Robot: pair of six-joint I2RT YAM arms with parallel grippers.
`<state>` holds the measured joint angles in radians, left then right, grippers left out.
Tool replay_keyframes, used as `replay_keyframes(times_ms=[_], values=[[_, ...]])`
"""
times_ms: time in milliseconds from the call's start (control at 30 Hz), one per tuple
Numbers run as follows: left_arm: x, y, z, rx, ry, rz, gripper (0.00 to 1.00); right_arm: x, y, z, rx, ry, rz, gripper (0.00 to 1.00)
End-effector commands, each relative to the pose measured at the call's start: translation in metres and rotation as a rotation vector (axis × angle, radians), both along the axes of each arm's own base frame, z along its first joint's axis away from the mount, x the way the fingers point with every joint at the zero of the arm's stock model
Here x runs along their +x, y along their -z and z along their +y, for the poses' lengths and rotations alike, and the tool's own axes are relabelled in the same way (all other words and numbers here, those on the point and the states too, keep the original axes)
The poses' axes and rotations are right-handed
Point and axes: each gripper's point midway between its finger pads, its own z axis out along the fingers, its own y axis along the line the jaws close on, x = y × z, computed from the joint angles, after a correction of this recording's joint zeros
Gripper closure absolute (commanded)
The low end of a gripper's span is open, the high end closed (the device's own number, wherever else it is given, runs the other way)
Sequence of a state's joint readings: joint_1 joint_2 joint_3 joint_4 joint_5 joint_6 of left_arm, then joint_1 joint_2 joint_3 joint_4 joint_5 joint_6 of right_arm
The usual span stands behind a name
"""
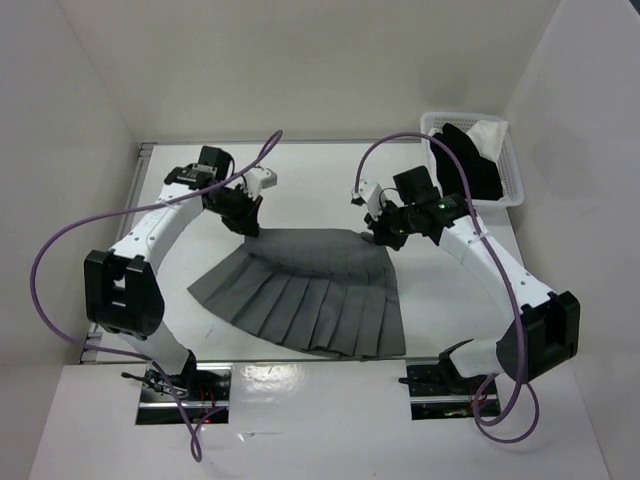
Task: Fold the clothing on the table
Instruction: Fold the skirt
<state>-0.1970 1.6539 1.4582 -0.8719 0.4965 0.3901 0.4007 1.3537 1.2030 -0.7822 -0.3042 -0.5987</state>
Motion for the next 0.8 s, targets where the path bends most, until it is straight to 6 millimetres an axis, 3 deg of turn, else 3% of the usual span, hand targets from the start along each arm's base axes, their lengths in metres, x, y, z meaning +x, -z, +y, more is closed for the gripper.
replay_keyframes(times_ms=[0,100,300,433,633,767], values=[[0.005,0.009,0.020,0.066,-0.038,-0.084,1.00,-0.036,-0.004,0.003,0.002,-0.105,0.055,1.00],[-0.007,0.016,0.030,0.092,-0.058,-0.079,1.00,-0.054,0.000,0.010,-0.006,-0.172,0.101,1.00],[-0.027,-0.001,0.033,0.084,-0.060,-0.116,1.00,-0.110,0.014,0.036,0.009,-0.378,0.277,1.00],[-0.061,-0.016,0.025,0.026,0.046,-0.102,0.99,-0.139,0.019,0.045,-0.032,-0.491,0.349,1.00],[-0.105,-0.026,0.020,0.015,0.169,-0.134,0.86,-0.165,0.036,0.061,-0.111,-0.602,0.443,1.00],[-0.129,-0.037,0.015,-0.018,0.223,-0.135,0.75,-0.180,0.039,0.072,-0.149,-0.662,0.482,0.90]])
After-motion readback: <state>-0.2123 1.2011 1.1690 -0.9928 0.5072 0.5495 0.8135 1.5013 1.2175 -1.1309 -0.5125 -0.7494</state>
